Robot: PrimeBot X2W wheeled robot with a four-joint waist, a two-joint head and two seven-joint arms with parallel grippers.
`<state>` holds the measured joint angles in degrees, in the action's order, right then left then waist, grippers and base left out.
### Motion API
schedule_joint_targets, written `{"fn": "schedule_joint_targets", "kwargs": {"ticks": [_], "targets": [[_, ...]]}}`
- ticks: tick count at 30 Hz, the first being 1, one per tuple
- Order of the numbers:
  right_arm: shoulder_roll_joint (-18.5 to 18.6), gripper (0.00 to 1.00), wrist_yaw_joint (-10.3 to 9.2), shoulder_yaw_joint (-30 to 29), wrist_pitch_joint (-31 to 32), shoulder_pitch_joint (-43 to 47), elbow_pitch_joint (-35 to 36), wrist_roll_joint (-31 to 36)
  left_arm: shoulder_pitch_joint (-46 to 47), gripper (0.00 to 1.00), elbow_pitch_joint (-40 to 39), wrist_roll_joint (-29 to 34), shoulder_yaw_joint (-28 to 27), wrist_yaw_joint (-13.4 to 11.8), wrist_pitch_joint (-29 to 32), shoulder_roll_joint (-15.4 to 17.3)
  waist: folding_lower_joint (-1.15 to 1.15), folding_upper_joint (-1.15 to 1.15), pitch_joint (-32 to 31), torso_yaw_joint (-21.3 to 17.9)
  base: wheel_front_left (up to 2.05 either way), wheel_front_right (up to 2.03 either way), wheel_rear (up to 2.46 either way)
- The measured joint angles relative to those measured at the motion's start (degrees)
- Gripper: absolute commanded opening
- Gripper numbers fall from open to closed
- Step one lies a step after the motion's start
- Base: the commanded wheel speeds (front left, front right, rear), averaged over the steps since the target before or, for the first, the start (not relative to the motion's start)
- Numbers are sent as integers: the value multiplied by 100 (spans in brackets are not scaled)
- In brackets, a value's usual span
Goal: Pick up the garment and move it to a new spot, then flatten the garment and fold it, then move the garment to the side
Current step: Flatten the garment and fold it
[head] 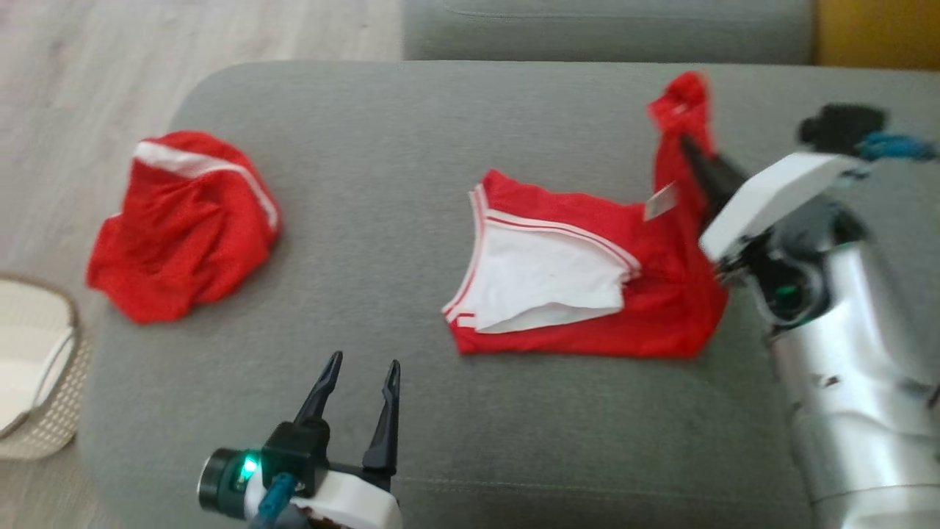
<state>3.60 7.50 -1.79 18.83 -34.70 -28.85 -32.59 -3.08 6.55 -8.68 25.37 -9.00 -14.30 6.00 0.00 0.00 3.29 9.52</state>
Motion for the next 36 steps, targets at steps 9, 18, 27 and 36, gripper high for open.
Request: {"fn": "schedule_joint_targets", "kwargs": {"ticks": [9,18,27,36], "targets": [[1,0,0,1479,-939,-200,-1545,-1180,-2,100,166,-4,136,102,0,-59,0,0,-53,708,0,0,0],[10,12,0,2605,-1651,-1041,-2973,-1962,12,100,287,-4,233,179,0,-88,0,0,31,1225,0,0,0],[12,100,0,3403,-2201,-1323,-3359,-2775,13,100,299,-5,203,156,0,-110,0,0,66,1080,0,0,0],[478,100,0,3604,-3059,-1880,-4163,-1886,12,100,113,-4,110,92,0,-105,0,0,85,674,0,0,0]]}}
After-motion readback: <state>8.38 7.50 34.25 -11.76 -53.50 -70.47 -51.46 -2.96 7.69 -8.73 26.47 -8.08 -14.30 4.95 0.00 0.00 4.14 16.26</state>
